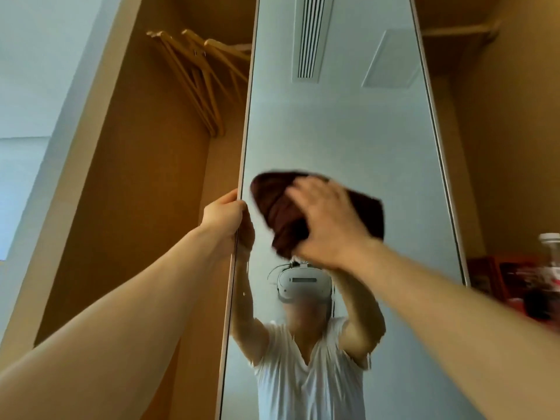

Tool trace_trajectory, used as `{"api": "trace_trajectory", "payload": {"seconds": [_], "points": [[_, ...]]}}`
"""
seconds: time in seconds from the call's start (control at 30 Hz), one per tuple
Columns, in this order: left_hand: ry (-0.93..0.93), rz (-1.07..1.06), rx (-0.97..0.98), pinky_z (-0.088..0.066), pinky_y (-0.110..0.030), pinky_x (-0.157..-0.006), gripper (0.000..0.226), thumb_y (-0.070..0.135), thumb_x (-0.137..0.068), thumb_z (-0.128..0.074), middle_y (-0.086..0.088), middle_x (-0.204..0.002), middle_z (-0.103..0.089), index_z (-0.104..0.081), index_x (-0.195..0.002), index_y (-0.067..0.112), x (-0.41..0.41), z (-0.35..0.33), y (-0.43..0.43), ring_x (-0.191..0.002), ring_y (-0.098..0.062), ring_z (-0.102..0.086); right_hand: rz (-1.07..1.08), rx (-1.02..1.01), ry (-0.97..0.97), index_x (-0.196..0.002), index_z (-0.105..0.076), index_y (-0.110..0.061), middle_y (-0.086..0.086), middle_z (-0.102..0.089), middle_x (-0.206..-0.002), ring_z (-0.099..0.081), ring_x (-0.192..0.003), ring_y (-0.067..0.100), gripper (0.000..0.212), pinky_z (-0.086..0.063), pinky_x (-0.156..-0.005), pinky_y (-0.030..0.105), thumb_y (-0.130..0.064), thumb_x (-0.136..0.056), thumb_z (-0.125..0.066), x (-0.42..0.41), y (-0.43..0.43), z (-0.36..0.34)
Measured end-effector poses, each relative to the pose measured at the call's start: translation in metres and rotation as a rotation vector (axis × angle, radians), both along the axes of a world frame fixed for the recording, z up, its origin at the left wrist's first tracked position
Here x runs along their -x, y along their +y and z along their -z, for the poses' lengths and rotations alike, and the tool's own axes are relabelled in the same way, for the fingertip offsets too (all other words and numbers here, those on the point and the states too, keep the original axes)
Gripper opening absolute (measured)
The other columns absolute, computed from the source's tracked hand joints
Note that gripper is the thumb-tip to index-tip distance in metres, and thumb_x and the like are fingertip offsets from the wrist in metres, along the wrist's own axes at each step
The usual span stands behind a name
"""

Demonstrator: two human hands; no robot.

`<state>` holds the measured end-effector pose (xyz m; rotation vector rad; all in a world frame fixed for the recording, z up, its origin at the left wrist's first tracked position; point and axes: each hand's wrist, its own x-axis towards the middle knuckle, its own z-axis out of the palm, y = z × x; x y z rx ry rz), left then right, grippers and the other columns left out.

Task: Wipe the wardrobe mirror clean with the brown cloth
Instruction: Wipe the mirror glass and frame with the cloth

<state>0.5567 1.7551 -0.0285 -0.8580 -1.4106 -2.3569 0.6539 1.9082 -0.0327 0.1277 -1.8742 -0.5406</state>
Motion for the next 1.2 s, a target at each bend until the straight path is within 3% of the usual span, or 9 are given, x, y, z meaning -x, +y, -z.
{"api": "trace_trajectory", "payload": {"seconds": [0.1, 0.3, 0.4, 0.47, 0.6, 0.73, 0.83, 1.0, 1.2], "points": [[-0.01, 0.014, 0.041, -0.059, -0.04, -0.078, 0.042, -0.006, -0.089, -0.052, -0.011, -0.103, -0.07, -0.063, -0.124, 0.015, 0.003, 0.001, 0.0, -0.09, -0.028, -0.069, -0.065, -0.13, -0.095, -0.141, -0.038, -0.02, 0.003, -0.032, -0.151, -0.02, -0.141, 0.021, 0.083, -0.004, -0.116, 0.038, -0.056, -0.071, -0.065, 0.007, 0.003, 0.032], [-0.004, 0.012, -0.002, -0.044, -0.014, -0.035, 0.039, -0.002, -0.095, -0.046, 0.008, -0.043, -0.061, -0.062, -0.071, 0.025, 0.006, -0.001, 0.004, -0.034, -0.001, -0.056, 0.01, 0.101, 0.058, -0.141, -0.035, -0.019, 0.004, -0.029, -0.151, -0.022, -0.14, 0.023, 0.081, -0.013, -0.115, 0.039, -0.047, -0.072, -0.068, 0.009, 0.001, -0.074], [-0.031, 0.039, -0.016, -0.05, -0.019, -0.042, 0.038, 0.001, -0.095, -0.047, 0.005, -0.045, -0.063, -0.063, -0.07, 0.025, 0.009, -0.002, 0.001, -0.038, -0.006, -0.059, 0.063, 0.278, 0.15, -0.142, -0.031, -0.017, 0.006, -0.03, -0.149, -0.022, -0.139, 0.027, 0.082, -0.015, -0.115, 0.045, -0.052, -0.076, -0.065, 0.021, -0.022, -0.104], [-0.089, 0.059, -0.038, -0.051, -0.022, -0.049, 0.035, 0.01, -0.094, -0.05, -0.002, -0.049, -0.061, -0.061, -0.063, 0.021, 0.005, -0.003, -0.001, -0.038, -0.01, -0.056, 0.037, 0.195, 0.168, -0.143, -0.032, -0.016, 0.006, -0.03, -0.15, -0.021, -0.14, 0.025, 0.083, -0.011, -0.116, 0.045, -0.052, -0.075, -0.063, 0.027, -0.024, -0.088], [-0.176, 0.206, -0.136, -0.048, -0.032, -0.074, 0.048, 0.05, -0.096, -0.04, -0.008, -0.083, -0.066, -0.062, -0.09, 0.009, 0.004, -0.002, -0.007, -0.075, -0.02, -0.064, -0.129, -0.17, 0.037, -0.135, -0.048, -0.016, 0.005, -0.043, -0.145, -0.031, -0.138, 0.022, 0.073, -0.012, -0.116, 0.04, -0.051, -0.072, -0.061, 0.022, -0.005, -0.012], [-0.226, 0.287, -0.109, -0.052, -0.039, -0.066, 0.061, 0.062, -0.093, -0.034, -0.015, -0.096, -0.068, -0.062, -0.106, 0.009, 0.0, 0.003, -0.012, -0.088, -0.03, -0.066, -0.099, -0.334, -0.08, -0.13, -0.054, -0.018, 0.002, -0.049, -0.14, -0.04, -0.132, 0.021, 0.074, -0.019, -0.114, 0.041, -0.061, -0.07, -0.052, 0.015, 0.006, 0.003], [-0.205, 0.261, -0.119, -0.052, -0.032, -0.069, 0.058, 0.057, -0.096, -0.036, -0.01, -0.077, -0.069, -0.061, -0.105, 0.006, -0.005, 0.001, -0.01, -0.074, -0.023, -0.066, -0.117, -0.174, -0.034, -0.132, -0.051, -0.019, 0.004, -0.044, -0.144, -0.036, -0.135, 0.021, 0.072, -0.015, -0.112, 0.037, -0.055, -0.07, -0.058, 0.015, 0.002, -0.035], [-0.205, 0.271, -0.063, -0.049, -0.046, -0.095, 0.06, 0.058, -0.096, -0.034, -0.015, -0.113, -0.067, -0.058, -0.114, 0.006, -0.005, -0.001, -0.01, -0.102, -0.03, -0.065, -0.036, 0.15, 0.189, -0.137, -0.043, -0.018, 0.004, -0.037, -0.147, -0.026, -0.138, 0.023, 0.077, -0.012, -0.114, 0.043, -0.058, -0.073, -0.056, 0.031, -0.026, -0.07], [-0.173, 0.294, -0.034, -0.055, -0.039, -0.071, 0.053, 0.055, -0.093, -0.047, -0.014, -0.105, -0.069, -0.063, -0.109, 0.007, 0.002, 0.003, -0.009, -0.092, -0.03, -0.068, -0.125, -0.244, -0.017, -0.135, -0.048, -0.019, 0.001, -0.042, -0.146, -0.031, -0.138, 0.018, 0.076, -0.009, -0.116, 0.038, -0.054, -0.07, -0.065, 0.025, -0.001, 0.023]]}}
